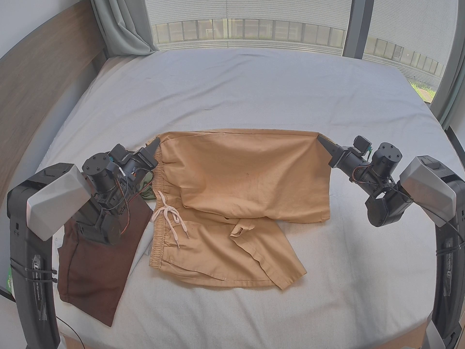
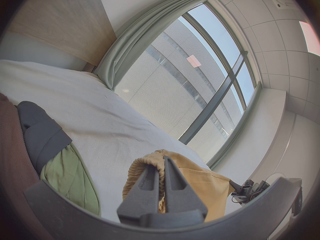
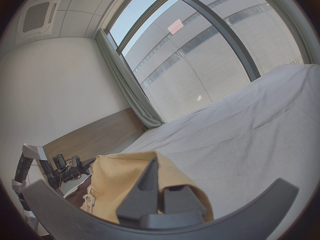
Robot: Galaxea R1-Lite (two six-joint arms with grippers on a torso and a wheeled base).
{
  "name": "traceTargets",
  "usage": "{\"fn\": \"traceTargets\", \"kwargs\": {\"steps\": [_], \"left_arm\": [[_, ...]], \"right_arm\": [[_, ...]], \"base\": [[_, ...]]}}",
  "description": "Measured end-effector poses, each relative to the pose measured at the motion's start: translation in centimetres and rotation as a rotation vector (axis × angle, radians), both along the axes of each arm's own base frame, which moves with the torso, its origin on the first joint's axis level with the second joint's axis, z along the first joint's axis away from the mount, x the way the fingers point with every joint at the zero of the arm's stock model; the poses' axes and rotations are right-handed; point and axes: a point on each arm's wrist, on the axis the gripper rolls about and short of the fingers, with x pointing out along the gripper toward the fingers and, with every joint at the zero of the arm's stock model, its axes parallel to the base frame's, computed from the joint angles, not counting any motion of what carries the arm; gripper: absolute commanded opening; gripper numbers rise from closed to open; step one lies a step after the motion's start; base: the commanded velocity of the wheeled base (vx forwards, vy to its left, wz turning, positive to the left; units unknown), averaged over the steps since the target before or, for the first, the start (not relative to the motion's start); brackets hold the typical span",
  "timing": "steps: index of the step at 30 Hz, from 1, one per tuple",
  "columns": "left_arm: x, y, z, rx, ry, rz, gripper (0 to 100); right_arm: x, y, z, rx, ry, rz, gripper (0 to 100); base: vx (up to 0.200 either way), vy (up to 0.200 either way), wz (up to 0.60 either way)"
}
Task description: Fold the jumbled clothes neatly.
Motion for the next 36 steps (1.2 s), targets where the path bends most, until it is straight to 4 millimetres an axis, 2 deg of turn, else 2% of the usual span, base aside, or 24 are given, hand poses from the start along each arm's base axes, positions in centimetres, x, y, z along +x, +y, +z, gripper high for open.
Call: {"fn": "traceTargets", "kwargs": {"steps": [20,21,29,36], "left_arm": [[1.1,0.4,-1.3,0.0,0.003,0.013,0],[1.2,0.4,-1.3,0.0,0.003,0.013,100],[1.4,0.4,-1.5,-0.002,0.007,0.011,100],[1.5,0.4,-2.4,0.004,0.07,0.011,100]], "right_arm": [[1.5,0.3,-0.1,-0.001,0.001,0.002,0],[1.5,0.3,-0.1,-0.001,0.002,0.002,100],[1.8,0.2,0.1,0.006,-0.013,-0.017,100],[1.2,0.2,-1.1,-0.016,0.01,-0.025,100]], "base": [[0.0,0.0,0.0],[0.0,0.0,0.0],[0.0,0.0,0.0],[0.0,0.0,0.0]]}}
